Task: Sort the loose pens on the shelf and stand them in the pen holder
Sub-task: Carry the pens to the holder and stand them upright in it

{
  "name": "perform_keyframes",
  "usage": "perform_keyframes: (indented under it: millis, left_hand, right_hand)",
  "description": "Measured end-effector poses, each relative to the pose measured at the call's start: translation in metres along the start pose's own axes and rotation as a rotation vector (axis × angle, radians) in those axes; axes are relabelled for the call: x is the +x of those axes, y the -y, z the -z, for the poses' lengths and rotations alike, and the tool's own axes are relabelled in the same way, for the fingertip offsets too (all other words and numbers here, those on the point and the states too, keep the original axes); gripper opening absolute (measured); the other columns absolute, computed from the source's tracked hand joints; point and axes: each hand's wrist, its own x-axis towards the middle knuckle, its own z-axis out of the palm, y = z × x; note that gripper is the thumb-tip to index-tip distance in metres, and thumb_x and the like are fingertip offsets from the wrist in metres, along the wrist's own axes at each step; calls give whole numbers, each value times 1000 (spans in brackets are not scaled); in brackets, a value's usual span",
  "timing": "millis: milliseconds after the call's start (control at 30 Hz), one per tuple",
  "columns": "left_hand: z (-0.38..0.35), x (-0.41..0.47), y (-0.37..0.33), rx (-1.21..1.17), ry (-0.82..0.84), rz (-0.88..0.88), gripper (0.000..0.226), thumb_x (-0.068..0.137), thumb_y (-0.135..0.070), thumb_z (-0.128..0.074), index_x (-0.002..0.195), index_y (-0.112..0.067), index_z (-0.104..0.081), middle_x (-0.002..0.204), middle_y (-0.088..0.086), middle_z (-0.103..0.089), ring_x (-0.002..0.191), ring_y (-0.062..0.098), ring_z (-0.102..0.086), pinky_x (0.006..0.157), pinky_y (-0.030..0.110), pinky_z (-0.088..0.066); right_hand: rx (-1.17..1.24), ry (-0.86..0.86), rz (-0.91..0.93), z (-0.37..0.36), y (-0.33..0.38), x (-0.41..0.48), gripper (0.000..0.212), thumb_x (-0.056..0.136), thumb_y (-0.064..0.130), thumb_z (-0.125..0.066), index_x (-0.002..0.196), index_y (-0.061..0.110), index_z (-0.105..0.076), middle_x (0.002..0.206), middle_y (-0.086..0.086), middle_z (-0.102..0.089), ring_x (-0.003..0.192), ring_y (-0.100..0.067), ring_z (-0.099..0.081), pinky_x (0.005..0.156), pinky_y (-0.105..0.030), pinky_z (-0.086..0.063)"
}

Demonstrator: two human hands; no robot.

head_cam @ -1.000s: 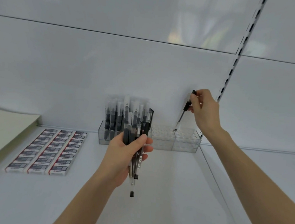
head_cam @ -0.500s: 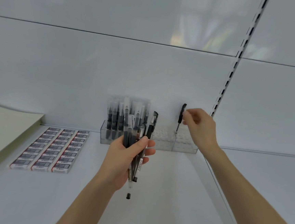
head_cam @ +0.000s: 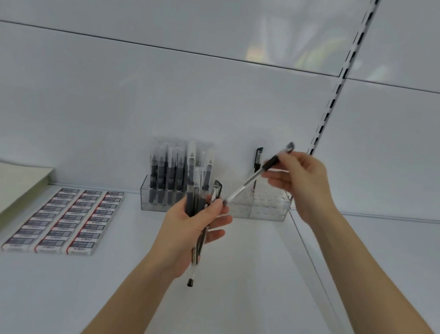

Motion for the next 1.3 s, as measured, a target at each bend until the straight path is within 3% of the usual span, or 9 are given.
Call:
perform_keyframes:
  millis: [167,300,500,667,767,867,1033,1200,1300]
  left_hand:
    - [4,2,3,38,-56,-7,10,84,-14,-63,92,-10,-59,62,-1,-53,53,9,-52,49,20,-47]
    - [6,3,3,33,-35,13,17,86,-5,-59,103,-4,-61,63,-1,-52,56,10,-50,50,19,-46]
    - [10,1,1,50,-15,2,10,85,-7,-60,94,-12,-62,70,2,-66,60,9,-64,58,23,-55]
    - [13,-3,-3,30,-6,-4,6,87,-12,-58,91,-10,-61,72,1,-73,62,9,-68,53,20,-54]
    - [13,-3,-4,19,-3,-3,6,87,-14,-57,89,-9,-61,74,2,-74,61,8,-68,50,19,-51]
    - [10,-2,-4,25,23,0,7,87,-14,-57,89,-8,-60,74,4,-73,60,8,-67,49,18,-50]
    - [2,-2,0,49,93,-9,11,87,-12,-56,91,-2,-60,72,5,-72,63,12,-69,52,21,-53]
    - [6,3,5,188,14,-40,12,85,-12,-62,81,-5,-53,81,9,-66,82,19,-70,61,29,-59]
    - [8,4,6,272,-2,-46,12,84,-13,-63,80,-7,-53,74,6,-60,67,13,-67,52,24,-55]
  right_hand:
    - [-286,-327,201,22,-13,32,7,92,18,-48,94,11,-45,83,-2,-63,70,-17,-69,69,-34,-51]
    - [-472,-223,254,18,-20,42,7,94,20,-47,96,14,-45,90,-5,-62,77,-22,-66,69,-30,-48]
    - [-778,-19,197,7,-42,48,20,94,20,-48,105,3,-52,97,-12,-64,89,-32,-64,83,-42,-49]
    - [-796,-76,158,6,-39,39,29,90,27,-54,111,7,-53,94,0,-61,90,-20,-58,84,-39,-48]
    - [-609,-142,220,3,-30,11,23,87,28,-60,101,11,-61,85,2,-63,82,-14,-58,78,-30,-45]
    - [-424,98,123,-11,-19,-21,17,85,29,-62,76,15,-68,75,-1,-69,71,-11,-63,75,-32,-50]
    - [-233,357,17,-24,-12,-41,8,81,16,-67,77,23,-68,69,13,-69,69,3,-62,68,-13,-51]
    - [39,5,-22,3,-7,-13,5,89,12,-57,84,13,-56,78,-7,-69,54,-10,-66,55,-21,-55]
    - [-90,-292,131,24,-8,9,9,91,17,-55,85,21,-49,82,-7,-66,53,-8,-66,59,-26,-57]
